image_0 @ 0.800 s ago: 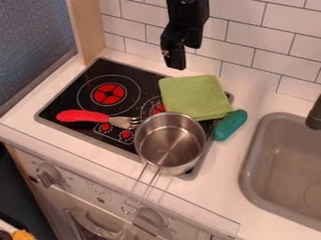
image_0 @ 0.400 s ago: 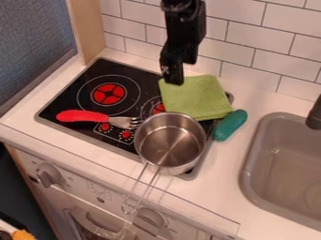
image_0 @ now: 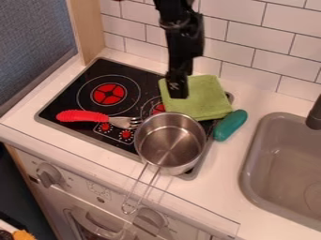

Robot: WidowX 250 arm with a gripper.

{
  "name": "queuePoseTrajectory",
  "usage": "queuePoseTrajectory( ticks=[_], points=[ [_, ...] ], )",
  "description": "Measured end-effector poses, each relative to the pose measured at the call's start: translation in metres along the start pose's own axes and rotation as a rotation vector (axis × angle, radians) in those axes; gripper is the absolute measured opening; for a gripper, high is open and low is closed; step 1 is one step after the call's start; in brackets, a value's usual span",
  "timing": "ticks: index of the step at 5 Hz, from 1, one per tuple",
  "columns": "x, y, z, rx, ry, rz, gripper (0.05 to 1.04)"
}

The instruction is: Move the green object to the left burner

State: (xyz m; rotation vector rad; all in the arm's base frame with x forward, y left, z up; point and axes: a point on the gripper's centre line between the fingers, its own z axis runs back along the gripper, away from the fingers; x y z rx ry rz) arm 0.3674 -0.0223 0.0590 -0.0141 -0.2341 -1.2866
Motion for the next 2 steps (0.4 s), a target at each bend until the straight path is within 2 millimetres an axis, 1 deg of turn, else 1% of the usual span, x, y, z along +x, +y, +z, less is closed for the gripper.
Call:
queuePoseTrajectory(
  ticks=[2],
  points=[
    [0.055, 0.001, -0.006, 0.042, -0.057, 0.073, 1.0]
  ],
)
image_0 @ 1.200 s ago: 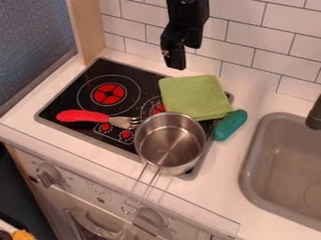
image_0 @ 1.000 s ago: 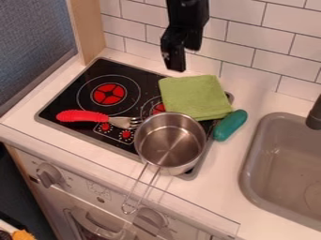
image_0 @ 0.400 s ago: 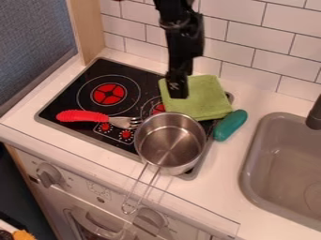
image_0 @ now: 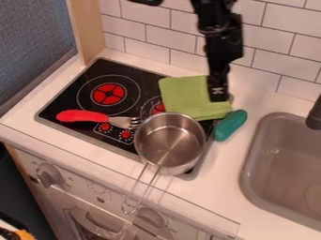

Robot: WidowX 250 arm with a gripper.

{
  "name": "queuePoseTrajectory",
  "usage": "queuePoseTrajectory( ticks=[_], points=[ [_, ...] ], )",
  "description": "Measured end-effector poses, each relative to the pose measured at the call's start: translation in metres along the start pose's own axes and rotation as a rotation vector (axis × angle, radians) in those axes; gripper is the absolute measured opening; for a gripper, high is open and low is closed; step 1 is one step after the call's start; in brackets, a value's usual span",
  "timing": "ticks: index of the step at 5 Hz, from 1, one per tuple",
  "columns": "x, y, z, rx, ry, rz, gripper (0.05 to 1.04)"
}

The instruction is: Move the green object to the left burner

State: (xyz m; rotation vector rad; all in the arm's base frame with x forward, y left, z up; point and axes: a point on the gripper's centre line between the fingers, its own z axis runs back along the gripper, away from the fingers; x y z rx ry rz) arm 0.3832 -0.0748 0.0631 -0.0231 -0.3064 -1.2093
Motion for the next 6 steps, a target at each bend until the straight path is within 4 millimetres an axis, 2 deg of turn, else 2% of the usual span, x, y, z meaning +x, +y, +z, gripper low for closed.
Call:
queuePoseTrajectory(
  ticks=[1, 2, 3, 4, 6],
  points=[
    [0.024, -0.005, 0.0, 0.029, -0.021, 0.018, 1.0],
    [0.047, -0.02, -0.004, 0.047, -0.006, 0.072, 1.0],
    [0.058, -0.035, -0.008, 0.072, 0.038, 0.218, 1.0],
    [0.055, -0.042, -0.013, 0.087, 0.074, 0.306, 1.0],
    [0.029, -0.051, -0.026, 0.134, 0.148, 0.456, 1.0]
  ],
)
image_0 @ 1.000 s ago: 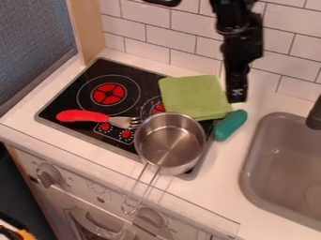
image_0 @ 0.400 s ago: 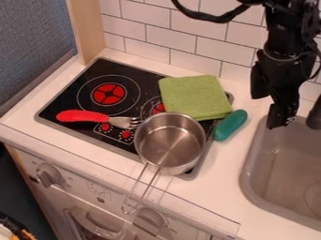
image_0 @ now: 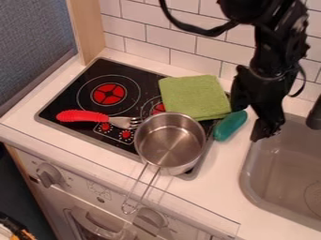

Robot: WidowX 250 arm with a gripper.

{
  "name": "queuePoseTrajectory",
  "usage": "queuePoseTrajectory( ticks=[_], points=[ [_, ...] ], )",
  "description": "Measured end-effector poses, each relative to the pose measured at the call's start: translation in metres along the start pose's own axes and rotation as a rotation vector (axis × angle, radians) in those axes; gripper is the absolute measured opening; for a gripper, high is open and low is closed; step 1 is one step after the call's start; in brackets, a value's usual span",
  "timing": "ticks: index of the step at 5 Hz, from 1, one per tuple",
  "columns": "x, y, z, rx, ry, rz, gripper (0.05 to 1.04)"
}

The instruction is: Move the green object to the left burner

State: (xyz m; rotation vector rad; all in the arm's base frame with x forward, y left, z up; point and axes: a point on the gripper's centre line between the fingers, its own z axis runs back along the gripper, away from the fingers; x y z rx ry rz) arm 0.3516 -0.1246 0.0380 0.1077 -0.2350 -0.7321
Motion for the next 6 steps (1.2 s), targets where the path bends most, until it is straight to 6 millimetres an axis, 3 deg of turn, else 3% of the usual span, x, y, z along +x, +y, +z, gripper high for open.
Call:
queuePoseTrajectory(
  ticks=[5, 6],
  points=[
    [-0.015, 0.014, -0.014, 0.007, -0.025, 0.146, 1.0],
    [-0.019, 0.009, -0.025, -0.015, -0.03, 0.152, 0.924]
  ],
)
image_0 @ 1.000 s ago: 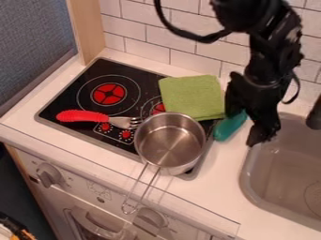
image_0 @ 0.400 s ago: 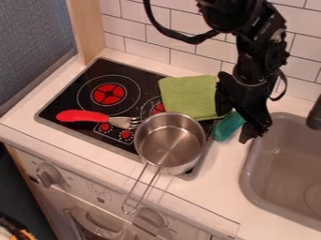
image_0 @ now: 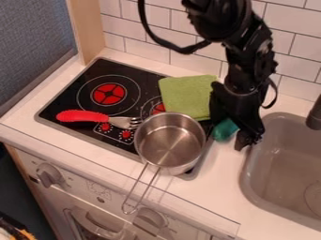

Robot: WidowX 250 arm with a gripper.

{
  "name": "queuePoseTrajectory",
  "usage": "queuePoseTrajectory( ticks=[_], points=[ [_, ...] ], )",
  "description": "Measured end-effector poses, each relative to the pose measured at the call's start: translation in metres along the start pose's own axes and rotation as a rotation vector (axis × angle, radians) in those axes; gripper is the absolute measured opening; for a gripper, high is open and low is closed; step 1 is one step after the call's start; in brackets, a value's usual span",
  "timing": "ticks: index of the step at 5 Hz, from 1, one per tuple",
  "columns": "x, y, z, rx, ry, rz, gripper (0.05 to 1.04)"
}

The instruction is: Move the green object to the left burner

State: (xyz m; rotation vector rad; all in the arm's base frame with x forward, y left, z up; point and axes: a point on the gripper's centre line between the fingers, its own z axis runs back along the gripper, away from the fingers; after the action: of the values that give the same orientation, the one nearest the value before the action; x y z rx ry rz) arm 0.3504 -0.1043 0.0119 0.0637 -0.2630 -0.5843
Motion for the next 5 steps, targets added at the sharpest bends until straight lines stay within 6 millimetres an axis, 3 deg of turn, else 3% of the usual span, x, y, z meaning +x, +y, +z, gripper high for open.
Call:
queuePoseTrajectory(
  ticks=[1, 2, 5],
  points=[
    [-0.001, -0.0007, -0.0044, -0.004, 0.013, 0.005, 0.649],
    [0.0017, -0.0026, -0.0051, -0.01, 0.009, 0.005, 0.449],
    [0.004, -0.0021, 0.0033, -0.022, -0.012, -0.101, 0.449]
  ],
)
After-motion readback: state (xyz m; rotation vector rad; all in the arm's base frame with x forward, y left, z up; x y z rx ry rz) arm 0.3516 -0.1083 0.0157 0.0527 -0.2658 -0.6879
